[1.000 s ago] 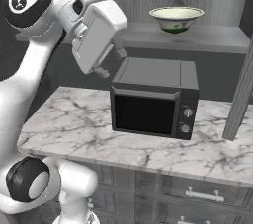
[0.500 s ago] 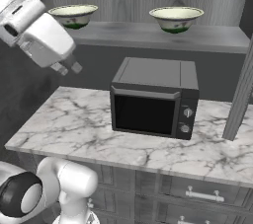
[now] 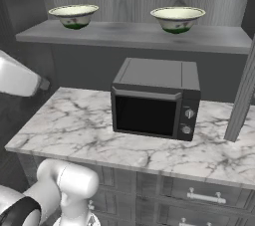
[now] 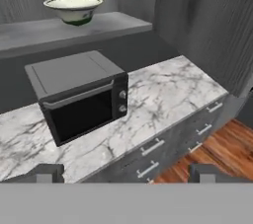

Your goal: Move the bowls from the cabinet to the plates on the dining table.

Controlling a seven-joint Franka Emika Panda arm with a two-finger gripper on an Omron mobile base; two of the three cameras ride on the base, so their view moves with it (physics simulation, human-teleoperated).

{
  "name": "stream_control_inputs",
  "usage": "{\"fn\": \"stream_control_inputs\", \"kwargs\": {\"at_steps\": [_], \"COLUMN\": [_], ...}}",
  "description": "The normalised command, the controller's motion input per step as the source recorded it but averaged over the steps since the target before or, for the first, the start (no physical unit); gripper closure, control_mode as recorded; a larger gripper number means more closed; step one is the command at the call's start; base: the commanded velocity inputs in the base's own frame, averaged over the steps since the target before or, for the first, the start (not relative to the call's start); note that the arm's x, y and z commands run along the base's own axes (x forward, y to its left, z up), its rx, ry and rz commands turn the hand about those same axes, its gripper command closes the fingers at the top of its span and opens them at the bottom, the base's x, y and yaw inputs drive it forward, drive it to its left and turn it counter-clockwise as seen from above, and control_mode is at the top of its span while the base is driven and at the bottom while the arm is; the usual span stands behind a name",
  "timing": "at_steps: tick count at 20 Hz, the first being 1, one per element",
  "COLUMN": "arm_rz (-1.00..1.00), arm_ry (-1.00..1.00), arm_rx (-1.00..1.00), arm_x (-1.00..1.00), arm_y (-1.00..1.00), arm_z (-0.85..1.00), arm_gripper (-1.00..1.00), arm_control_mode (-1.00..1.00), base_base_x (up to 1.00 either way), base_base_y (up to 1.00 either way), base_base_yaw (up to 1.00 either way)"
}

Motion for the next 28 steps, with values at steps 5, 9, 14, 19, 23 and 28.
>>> {"fn": "stream_control_inputs", "kwargs": {"at_steps": [5, 9, 14, 19, 23, 28], "arm_rz": [0.11, 0.04, 0.03, 0.08, 0.23, 0.25], "arm_ry": [-0.45, -0.36, -0.01, 0.12, 0.23, 0.36], "arm_rx": [0.03, 0.06, 0.06, 0.22, 0.31, 0.28], "arm_x": [-0.12, 0.0, 0.48, 0.43, 0.07, 0.08], "arm_y": [0.17, 0.1, 0.0, 0.0, 0.0, 0.0], "arm_z": [0.0, 0.0, 0.0, 0.03, 0.19, 0.05], "arm_gripper": [-1.0, -1.0, -1.0, -1.0, -1.0, -1.0], "arm_control_mode": [-1.0, -1.0, -1.0, -1.0, -1.0, -1.0], "base_base_x": [0.0, 0.0, 0.0, 0.0, 0.0, 0.0], "base_base_y": [0.0, 0.0, 0.0, 0.0, 0.0, 0.0], "base_base_yaw": [0.0, 0.0, 0.0, 0.0, 0.0, 0.0]}}
